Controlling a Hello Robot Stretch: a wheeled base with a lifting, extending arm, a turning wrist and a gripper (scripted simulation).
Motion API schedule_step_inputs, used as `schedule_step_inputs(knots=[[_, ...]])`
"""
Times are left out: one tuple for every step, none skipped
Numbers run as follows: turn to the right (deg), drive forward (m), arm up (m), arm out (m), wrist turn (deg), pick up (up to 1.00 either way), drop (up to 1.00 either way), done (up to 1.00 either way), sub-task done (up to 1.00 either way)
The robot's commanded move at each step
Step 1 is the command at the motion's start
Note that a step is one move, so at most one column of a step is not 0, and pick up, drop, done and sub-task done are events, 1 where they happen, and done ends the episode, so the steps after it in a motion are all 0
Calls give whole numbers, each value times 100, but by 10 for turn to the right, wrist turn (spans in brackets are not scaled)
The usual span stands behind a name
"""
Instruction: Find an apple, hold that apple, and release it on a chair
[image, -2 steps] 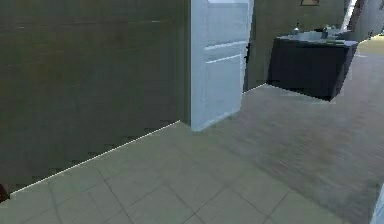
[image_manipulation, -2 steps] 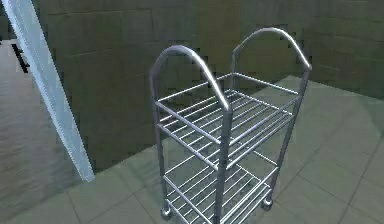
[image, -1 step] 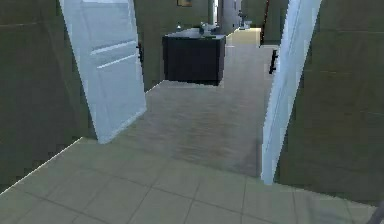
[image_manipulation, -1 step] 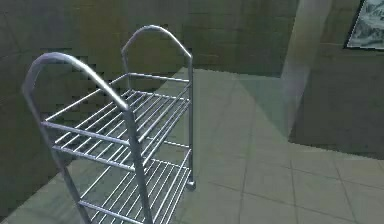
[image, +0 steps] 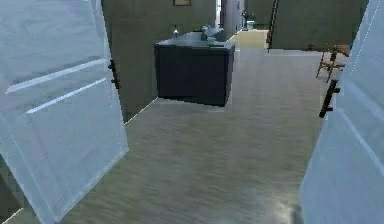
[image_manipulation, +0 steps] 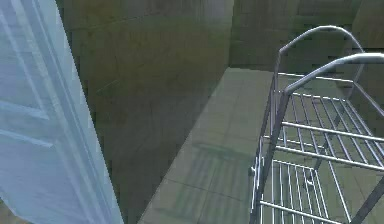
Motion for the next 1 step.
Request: schedule_step_inputs(knots=[[120,0,0,0,0,0,0,0,0]])
